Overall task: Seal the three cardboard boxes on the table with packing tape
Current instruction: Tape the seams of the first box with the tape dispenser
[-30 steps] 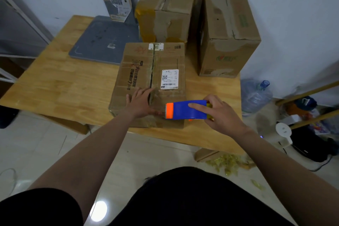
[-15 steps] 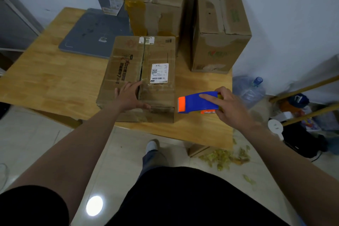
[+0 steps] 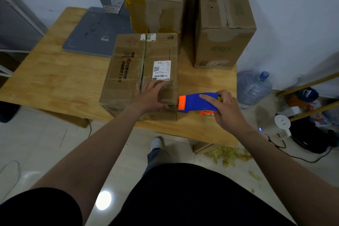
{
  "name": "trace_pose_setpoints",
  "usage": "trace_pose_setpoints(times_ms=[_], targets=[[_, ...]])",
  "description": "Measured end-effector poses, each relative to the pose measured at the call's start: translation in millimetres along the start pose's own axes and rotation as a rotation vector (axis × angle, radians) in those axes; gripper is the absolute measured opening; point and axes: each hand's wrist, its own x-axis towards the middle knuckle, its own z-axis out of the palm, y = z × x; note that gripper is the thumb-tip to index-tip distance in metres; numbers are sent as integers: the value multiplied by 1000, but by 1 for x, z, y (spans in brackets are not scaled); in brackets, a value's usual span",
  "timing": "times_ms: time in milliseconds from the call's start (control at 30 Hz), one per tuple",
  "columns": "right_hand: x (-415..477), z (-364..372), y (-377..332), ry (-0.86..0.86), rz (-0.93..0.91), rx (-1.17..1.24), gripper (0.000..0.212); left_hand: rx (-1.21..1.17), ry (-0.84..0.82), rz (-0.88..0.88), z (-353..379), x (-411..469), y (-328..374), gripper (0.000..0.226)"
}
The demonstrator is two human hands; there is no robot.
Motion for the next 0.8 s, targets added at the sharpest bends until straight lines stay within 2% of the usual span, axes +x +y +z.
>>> trace_pose_setpoints(times_ms=[200, 433, 633, 800], targets=[[1, -2, -1, -19, 30, -5, 68, 42, 12, 11, -5, 6, 7, 108], [0, -1, 1, -27, 42, -7, 71, 134, -37, 129, 0, 19, 31, 106], [3, -1, 5, -51, 49, -8, 73, 70, -99, 136, -4, 27, 32, 106], [5, -2, 8, -67, 46, 20, 70, 71, -54, 134, 0, 29, 33, 106]])
